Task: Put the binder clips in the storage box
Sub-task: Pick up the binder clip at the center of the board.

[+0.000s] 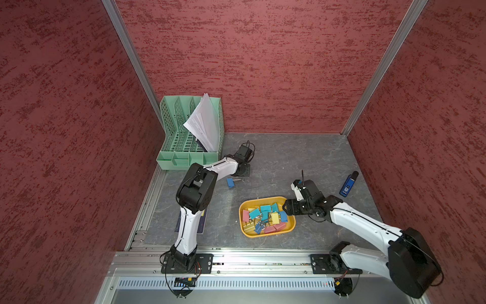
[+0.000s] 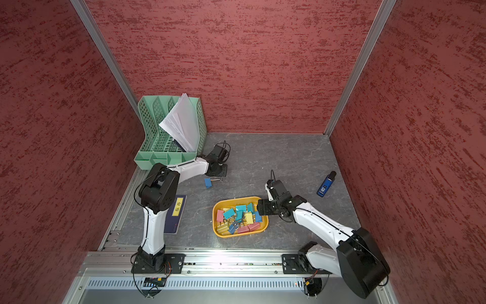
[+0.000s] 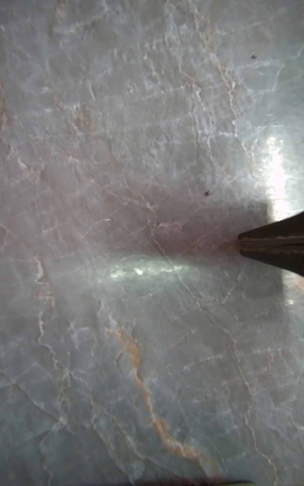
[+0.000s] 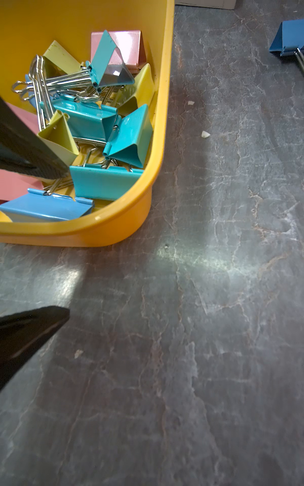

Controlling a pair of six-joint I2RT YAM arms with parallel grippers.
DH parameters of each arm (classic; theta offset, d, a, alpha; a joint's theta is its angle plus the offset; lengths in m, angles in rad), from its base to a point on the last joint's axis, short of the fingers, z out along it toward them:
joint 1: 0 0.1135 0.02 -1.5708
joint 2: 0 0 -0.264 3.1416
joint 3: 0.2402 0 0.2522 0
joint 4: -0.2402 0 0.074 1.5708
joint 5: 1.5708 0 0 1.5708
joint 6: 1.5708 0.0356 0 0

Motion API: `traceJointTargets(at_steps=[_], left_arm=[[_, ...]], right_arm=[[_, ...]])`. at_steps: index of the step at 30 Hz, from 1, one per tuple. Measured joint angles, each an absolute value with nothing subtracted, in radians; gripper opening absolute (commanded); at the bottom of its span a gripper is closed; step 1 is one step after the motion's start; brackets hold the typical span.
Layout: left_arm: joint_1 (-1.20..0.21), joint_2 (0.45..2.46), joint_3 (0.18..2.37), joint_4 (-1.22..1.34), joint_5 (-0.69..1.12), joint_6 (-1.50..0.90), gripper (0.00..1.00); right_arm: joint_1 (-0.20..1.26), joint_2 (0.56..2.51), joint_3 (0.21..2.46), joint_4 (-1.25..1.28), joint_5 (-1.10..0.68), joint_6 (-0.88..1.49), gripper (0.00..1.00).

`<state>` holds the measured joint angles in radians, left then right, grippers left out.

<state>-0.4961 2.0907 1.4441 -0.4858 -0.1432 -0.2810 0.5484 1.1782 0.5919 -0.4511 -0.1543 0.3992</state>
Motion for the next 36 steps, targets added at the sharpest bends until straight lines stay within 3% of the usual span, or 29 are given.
traceJointTargets(at_steps=[10,17,21,24,27,30,36], left_arm=[[-0.564,1.787,1.027,-0.433,-0.14,-0.366,0.0],[-0.605,1.643,0.873,-0.47,-0.138,-0.419,0.01],[-0.598,1.558,0.81,-0.497,-0.157,-0.445,0.1],[-0.59,1.504,0.787,-0.513,-0.176,-0.461,0.27],[-0.596,1.413,0.773,-0.519,-0.186,-0.481,0.69],[-0.632,1.349,0.778,-0.521,-0.212,-0.503,1.0],[-0.612,1.364,0.792,-0.502,-0.251,-0.54,1.0]], right_arm=[[0.548,1.172,0.592,-0.451,-0.155,0.398,0.81],[0.548,1.173,0.592,-0.441,-0.165,0.396,0.81],[0.548,1.172,0.592,-0.439,-0.175,0.395,0.82],[0.548,1.166,0.592,-0.439,-0.176,0.392,0.83],[0.548,1.151,0.592,-0.439,-0.177,0.392,0.83],[0.548,1.15,0.592,-0.437,-0.181,0.392,0.83],[0.548,1.151,0.592,-0.436,-0.191,0.392,0.84]])
